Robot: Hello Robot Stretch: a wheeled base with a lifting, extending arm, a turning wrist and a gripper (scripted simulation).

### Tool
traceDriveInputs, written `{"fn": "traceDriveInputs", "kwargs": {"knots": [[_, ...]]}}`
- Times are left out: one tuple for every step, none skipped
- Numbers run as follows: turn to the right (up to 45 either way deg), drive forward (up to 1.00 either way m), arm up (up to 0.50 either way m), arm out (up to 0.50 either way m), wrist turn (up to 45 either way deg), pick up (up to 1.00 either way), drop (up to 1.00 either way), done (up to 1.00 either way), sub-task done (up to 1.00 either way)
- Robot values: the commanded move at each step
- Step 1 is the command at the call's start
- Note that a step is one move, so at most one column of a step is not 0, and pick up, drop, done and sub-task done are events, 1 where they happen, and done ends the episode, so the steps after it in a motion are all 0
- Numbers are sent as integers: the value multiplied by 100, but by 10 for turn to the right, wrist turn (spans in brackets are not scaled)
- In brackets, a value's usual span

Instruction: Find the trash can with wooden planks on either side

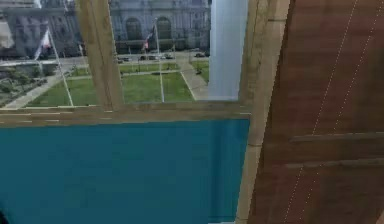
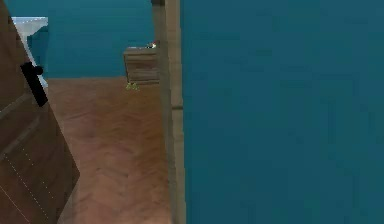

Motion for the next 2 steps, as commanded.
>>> {"fn": "traceDriveInputs", "kwargs": {"knots": [[120,0,0,0,0,0,0,0,0],[0,15,0,0,0,0,0,0,0]]}}
